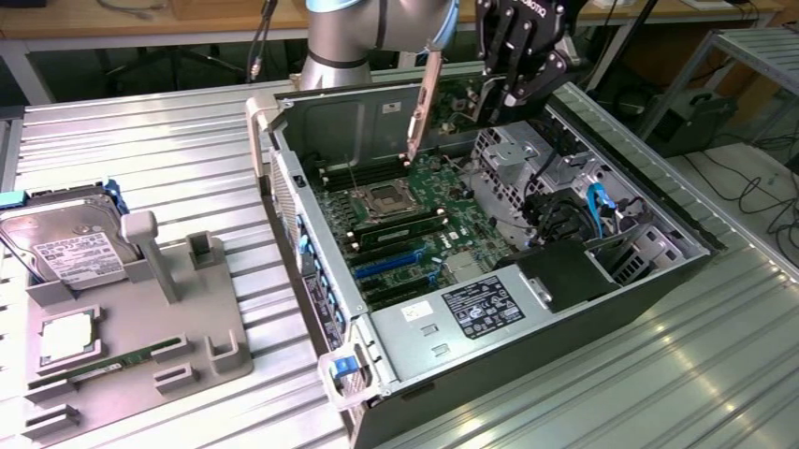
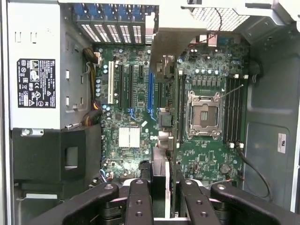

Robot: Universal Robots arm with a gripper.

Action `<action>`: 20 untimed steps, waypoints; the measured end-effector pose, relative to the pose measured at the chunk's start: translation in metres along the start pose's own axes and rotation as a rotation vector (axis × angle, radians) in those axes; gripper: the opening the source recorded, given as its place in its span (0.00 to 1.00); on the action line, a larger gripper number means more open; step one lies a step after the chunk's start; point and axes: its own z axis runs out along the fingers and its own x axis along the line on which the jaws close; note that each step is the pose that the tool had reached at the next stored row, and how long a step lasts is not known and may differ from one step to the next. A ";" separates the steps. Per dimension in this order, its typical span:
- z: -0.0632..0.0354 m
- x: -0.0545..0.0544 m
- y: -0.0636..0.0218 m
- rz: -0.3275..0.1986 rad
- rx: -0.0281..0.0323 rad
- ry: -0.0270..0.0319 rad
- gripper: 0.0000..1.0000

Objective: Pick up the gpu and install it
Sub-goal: 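Insert the gpu into the slot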

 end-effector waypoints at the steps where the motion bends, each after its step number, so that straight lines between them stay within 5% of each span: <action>1: 0.0003 0.000 0.0001 -0.003 -0.0013 0.0001 0.28; 10: 0.0047 0.000 0.0010 -0.029 -0.0087 0.0004 0.28; 20: 0.0083 0.000 0.0009 -0.032 -0.0094 -0.0071 0.28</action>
